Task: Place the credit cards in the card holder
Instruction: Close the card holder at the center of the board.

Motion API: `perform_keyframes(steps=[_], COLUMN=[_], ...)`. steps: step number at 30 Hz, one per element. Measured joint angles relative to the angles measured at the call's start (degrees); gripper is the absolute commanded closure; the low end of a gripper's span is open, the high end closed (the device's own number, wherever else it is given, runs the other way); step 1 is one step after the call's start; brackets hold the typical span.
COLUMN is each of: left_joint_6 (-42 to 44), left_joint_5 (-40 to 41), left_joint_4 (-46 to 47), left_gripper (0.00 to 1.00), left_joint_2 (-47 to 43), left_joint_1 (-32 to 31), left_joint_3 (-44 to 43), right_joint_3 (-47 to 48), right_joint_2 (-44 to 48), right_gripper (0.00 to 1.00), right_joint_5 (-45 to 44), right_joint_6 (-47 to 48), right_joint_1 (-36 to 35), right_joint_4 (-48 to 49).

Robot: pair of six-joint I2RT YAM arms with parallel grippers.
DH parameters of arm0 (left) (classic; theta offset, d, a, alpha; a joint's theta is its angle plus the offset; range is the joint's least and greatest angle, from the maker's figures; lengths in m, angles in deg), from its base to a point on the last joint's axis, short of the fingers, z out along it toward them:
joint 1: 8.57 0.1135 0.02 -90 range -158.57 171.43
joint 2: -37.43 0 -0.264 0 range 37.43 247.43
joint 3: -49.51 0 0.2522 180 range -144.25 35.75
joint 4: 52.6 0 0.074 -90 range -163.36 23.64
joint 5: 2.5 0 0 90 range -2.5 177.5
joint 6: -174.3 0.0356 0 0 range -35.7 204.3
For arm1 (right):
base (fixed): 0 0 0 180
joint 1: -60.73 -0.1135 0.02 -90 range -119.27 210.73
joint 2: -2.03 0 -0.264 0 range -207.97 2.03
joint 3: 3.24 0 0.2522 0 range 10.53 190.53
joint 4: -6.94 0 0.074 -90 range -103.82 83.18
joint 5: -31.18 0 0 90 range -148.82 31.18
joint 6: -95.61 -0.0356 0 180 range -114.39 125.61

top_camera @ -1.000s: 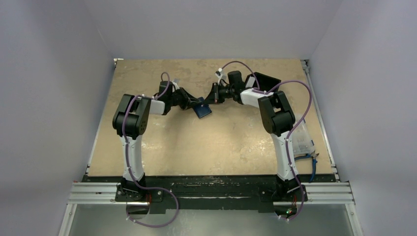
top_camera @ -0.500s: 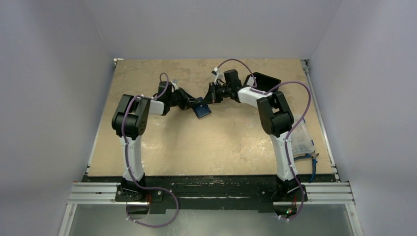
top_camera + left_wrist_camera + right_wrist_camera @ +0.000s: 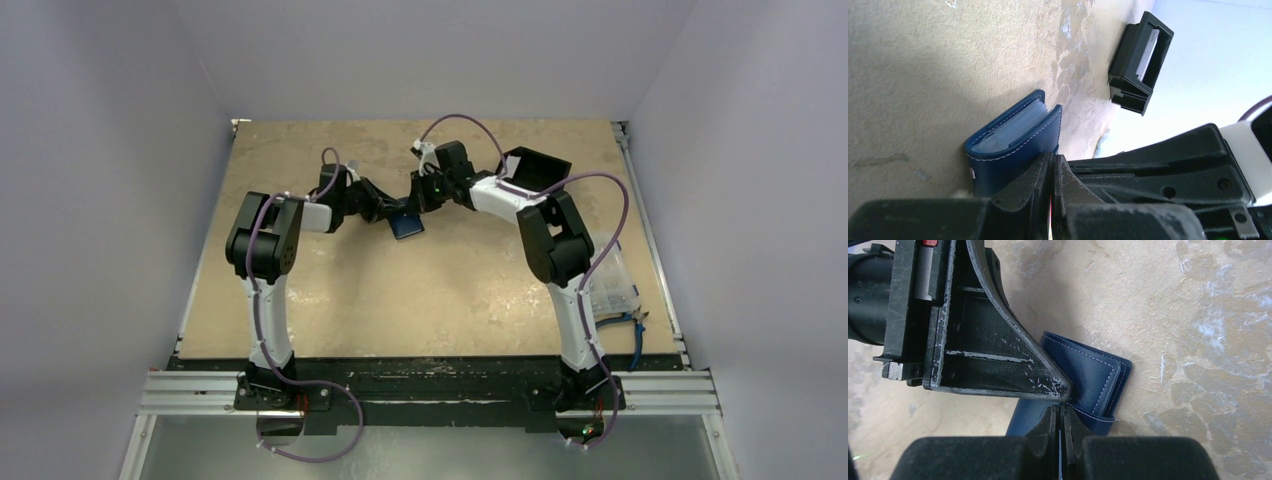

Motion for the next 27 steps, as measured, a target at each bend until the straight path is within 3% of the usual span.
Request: perform_keyframes(steps=[27], left_joint_6=[0.0], left_joint_5=[-0.3], left_joint_4=[0.0], left_gripper=[1.00], left_joint_2=[0.0], left_joint_1=[0.7], left_joint_3=[0.1], right_joint_3=[7.2], right_joint_2=[-1.4], right_gripper=[1.00], right_joint_5=[-39.5], right_joint_6=[6.1], right_joint_1=[-13.8], right_joint_4=[-11.1])
